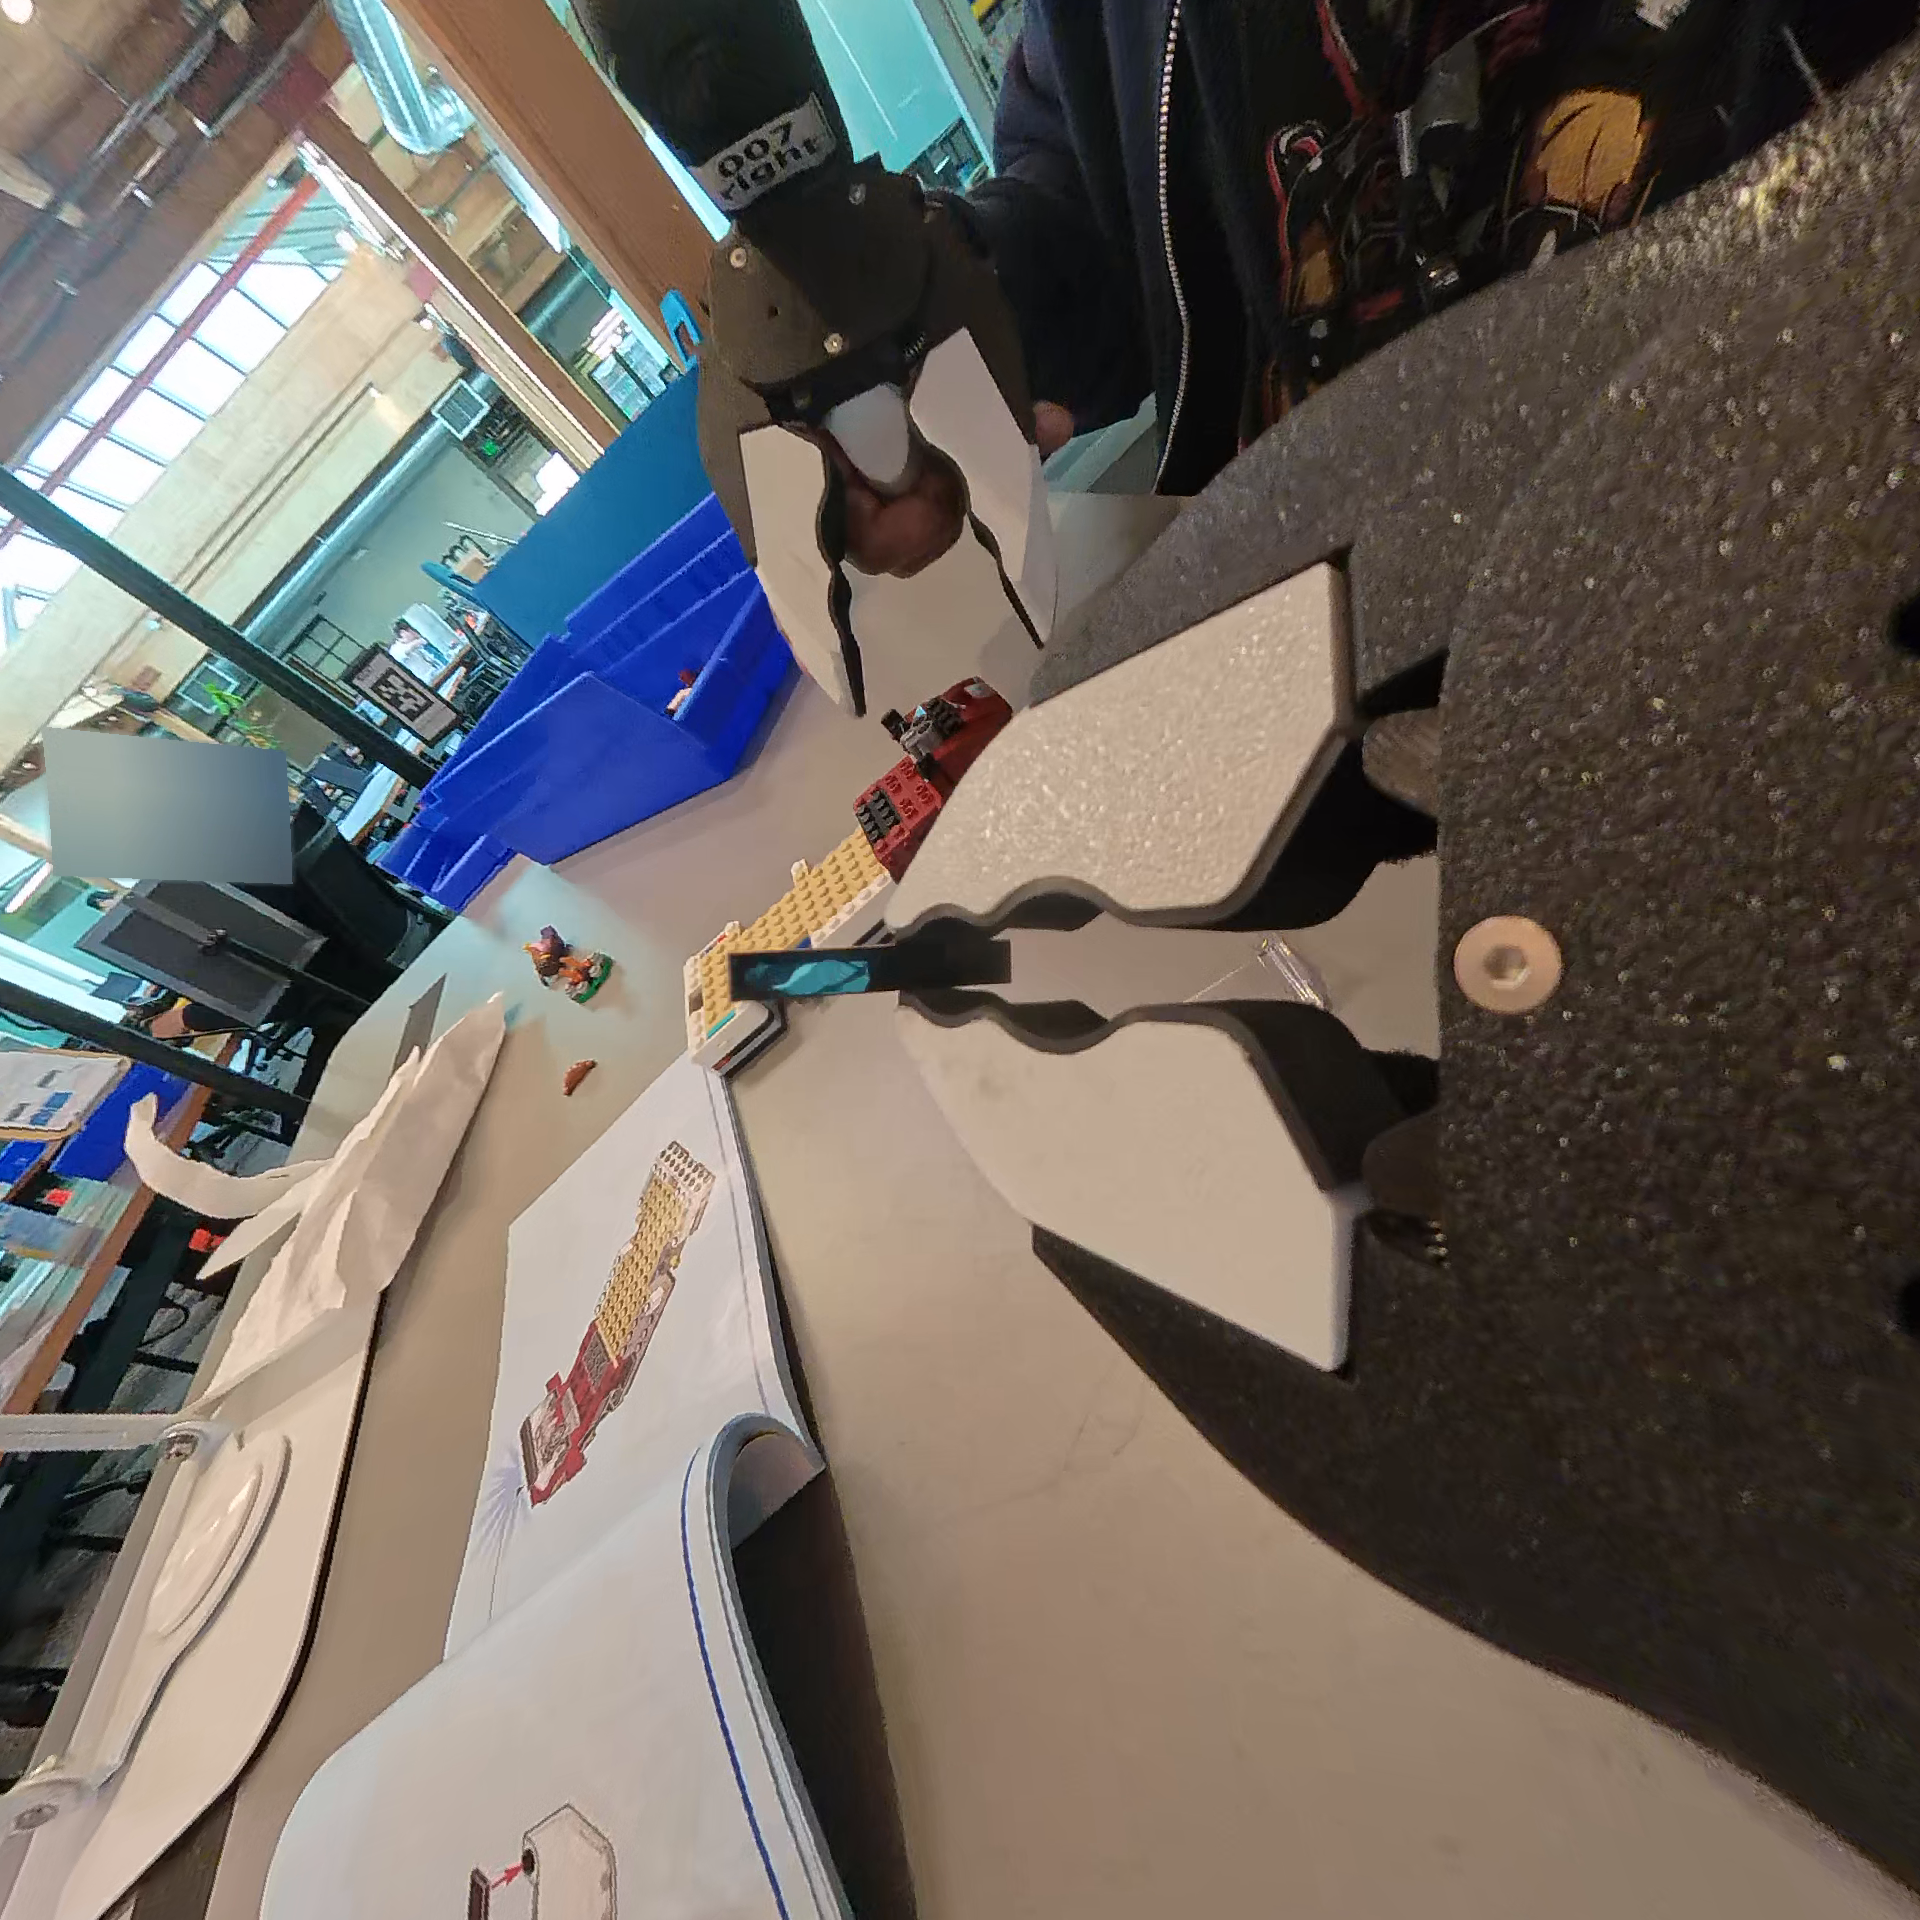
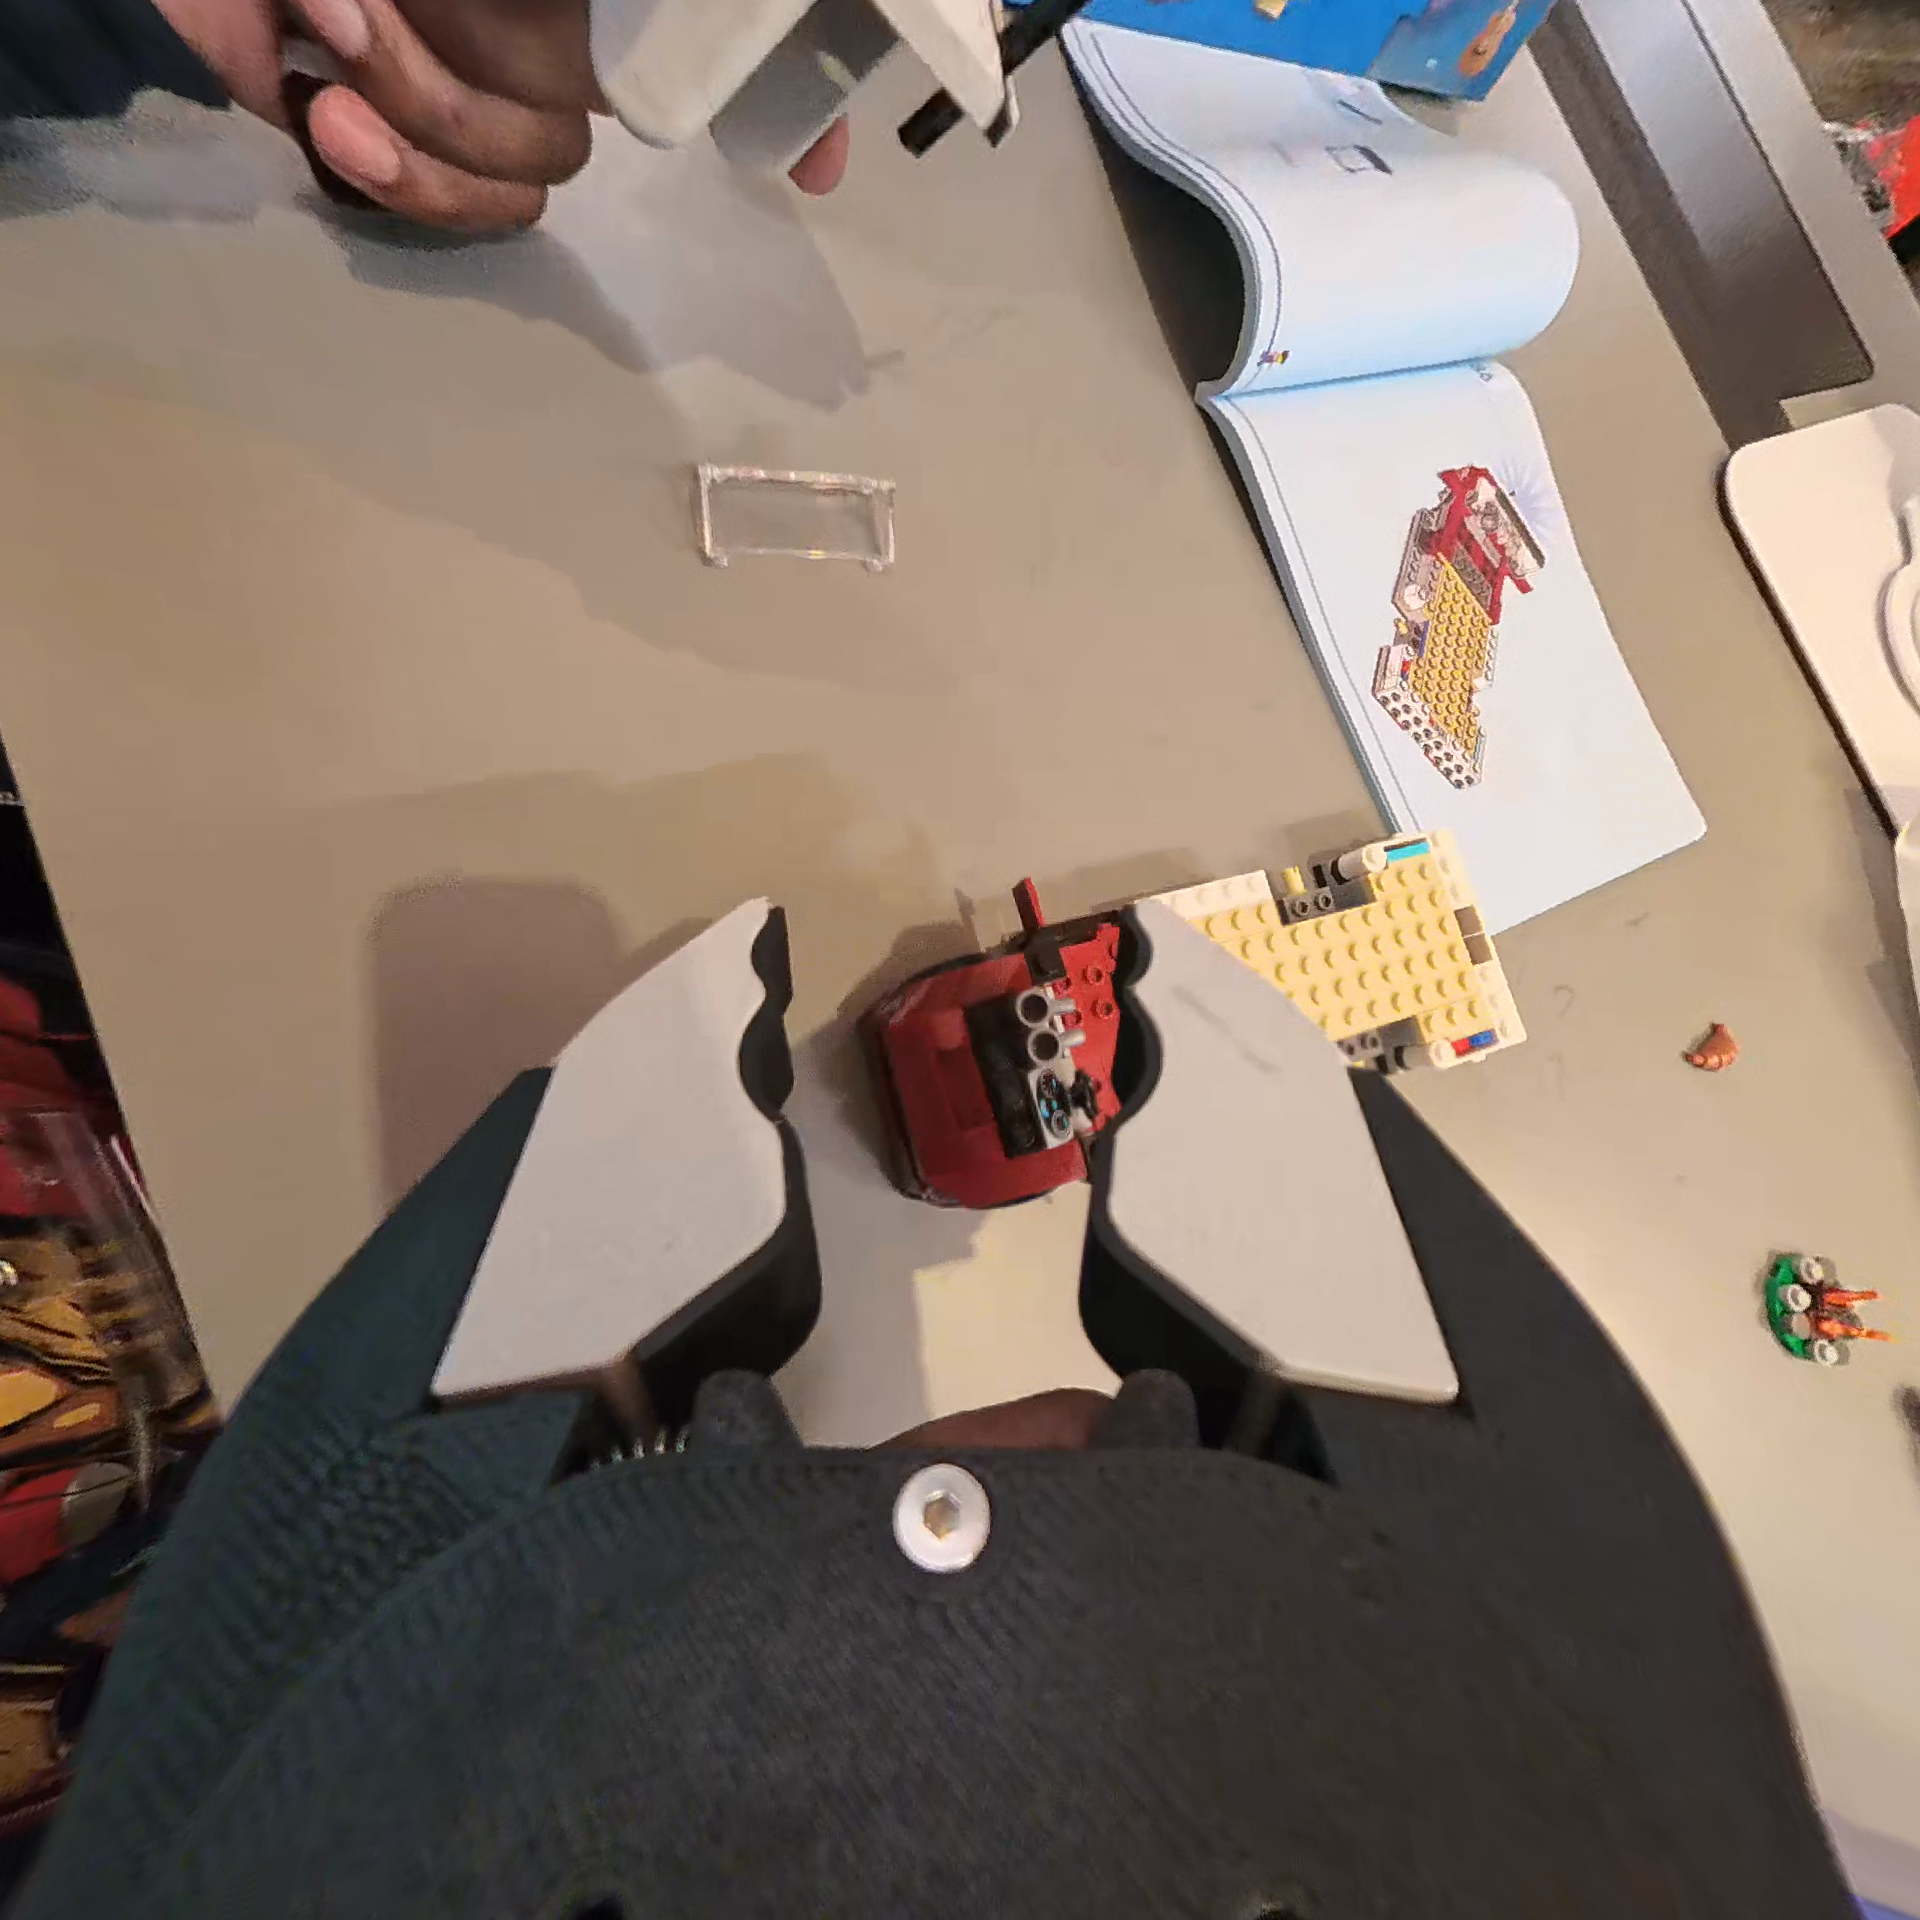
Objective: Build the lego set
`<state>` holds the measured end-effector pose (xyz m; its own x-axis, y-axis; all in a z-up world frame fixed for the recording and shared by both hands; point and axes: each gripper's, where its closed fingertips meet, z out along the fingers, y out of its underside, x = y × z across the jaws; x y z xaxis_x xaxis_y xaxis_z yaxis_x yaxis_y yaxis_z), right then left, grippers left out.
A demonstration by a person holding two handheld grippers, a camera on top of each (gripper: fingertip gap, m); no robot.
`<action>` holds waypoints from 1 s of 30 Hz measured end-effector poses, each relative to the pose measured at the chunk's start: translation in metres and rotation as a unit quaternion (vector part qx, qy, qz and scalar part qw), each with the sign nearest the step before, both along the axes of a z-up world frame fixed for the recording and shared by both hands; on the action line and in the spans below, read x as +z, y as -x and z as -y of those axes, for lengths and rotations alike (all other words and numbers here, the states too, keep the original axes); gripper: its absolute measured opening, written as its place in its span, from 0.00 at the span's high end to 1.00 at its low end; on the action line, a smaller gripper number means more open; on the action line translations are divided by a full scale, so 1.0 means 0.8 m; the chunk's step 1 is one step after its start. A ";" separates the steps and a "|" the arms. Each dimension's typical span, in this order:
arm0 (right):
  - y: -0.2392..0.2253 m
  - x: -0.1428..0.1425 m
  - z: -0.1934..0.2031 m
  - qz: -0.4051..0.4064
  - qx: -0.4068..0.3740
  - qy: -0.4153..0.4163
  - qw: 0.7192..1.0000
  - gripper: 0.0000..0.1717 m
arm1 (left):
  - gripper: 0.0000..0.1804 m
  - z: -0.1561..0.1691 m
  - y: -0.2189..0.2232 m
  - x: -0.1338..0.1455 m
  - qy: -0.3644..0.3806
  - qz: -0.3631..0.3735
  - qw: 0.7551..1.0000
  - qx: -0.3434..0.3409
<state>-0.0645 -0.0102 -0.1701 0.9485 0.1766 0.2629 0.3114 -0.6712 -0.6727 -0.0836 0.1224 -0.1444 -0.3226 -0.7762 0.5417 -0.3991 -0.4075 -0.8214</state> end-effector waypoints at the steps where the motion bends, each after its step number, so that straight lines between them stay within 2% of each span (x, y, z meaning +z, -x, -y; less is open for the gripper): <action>1: -0.002 -0.001 0.001 -0.001 0.003 0.003 1.000 0.65 | 0.96 -0.001 0.001 0.000 0.001 0.002 1.000 0.002; 7: -0.058 0.017 0.009 0.001 0.048 0.003 0.999 0.63 | 0.96 -0.002 0.007 -0.003 0.003 0.003 1.000 0.000; 10: -0.069 0.030 0.010 0.066 0.178 0.018 0.982 0.60 | 0.96 0.000 0.007 0.000 -0.003 0.007 1.000 -0.002; 13: -0.078 0.020 0.025 0.151 0.322 0.102 0.929 0.59 | 0.96 -0.002 0.008 -0.002 -0.002 0.006 1.000 0.003; 15: -0.089 0.013 0.023 0.184 0.368 0.162 0.897 0.56 | 0.96 -0.002 0.008 -0.003 0.005 0.005 1.000 0.004; 20: -0.112 -0.009 -0.001 0.260 0.461 0.261 0.807 0.55 | 0.96 -0.006 0.006 -0.010 -0.009 -0.003 1.000 0.017; 23: -0.115 -0.033 -0.007 0.254 0.492 0.305 0.775 0.56 | 0.96 -0.007 0.008 -0.009 -0.002 0.001 1.000 0.015; 26: -0.115 -0.062 0.005 0.228 0.504 0.349 0.756 0.57 | 0.96 -0.008 0.008 -0.008 0.011 0.001 1.000 0.011; 30: -0.109 -0.063 0.008 0.187 0.471 0.351 0.787 0.61 | 0.96 -0.005 0.007 -0.012 0.007 -0.007 1.000 0.004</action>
<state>0.0228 -0.0164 -0.2208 0.1893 0.9818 0.0157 0.9817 -0.1895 0.0184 -0.0894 0.1261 -0.1537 -0.3086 -0.7706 0.5576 -0.4068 -0.4230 -0.8097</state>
